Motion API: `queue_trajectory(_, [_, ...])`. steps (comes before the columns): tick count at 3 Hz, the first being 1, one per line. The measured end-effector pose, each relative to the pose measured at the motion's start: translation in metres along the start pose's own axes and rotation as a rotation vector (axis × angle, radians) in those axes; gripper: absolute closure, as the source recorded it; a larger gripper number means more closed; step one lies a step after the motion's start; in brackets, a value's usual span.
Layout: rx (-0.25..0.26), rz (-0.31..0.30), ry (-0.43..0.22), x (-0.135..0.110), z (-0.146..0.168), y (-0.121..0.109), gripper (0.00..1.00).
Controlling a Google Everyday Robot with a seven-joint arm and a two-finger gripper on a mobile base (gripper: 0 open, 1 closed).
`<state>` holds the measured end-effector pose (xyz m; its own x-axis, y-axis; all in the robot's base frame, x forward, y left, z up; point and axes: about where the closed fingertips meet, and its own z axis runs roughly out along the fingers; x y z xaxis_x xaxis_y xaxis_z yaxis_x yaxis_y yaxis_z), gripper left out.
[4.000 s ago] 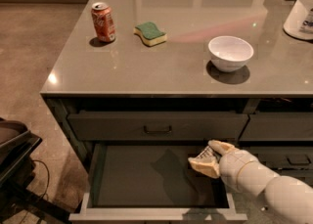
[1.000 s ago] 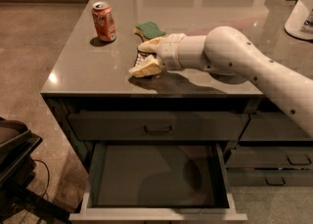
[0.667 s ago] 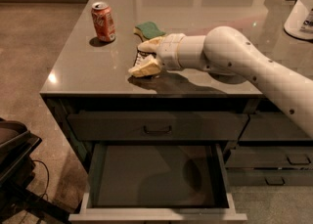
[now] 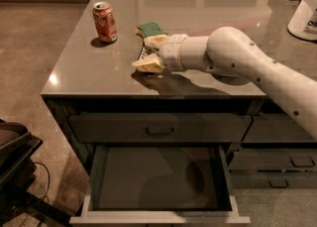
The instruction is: Pick rxbar chocolate from middle drawer and place on counter
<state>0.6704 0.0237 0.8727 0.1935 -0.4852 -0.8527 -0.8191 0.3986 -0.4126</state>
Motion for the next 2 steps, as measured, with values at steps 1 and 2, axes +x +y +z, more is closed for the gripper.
queue_trajectory(1, [0.000, 0.000, 0.000, 0.0000, 0.0000, 0.0000, 0.00])
queue_trajectory(2, [0.000, 0.000, 0.000, 0.0000, 0.0000, 0.0000, 0.00])
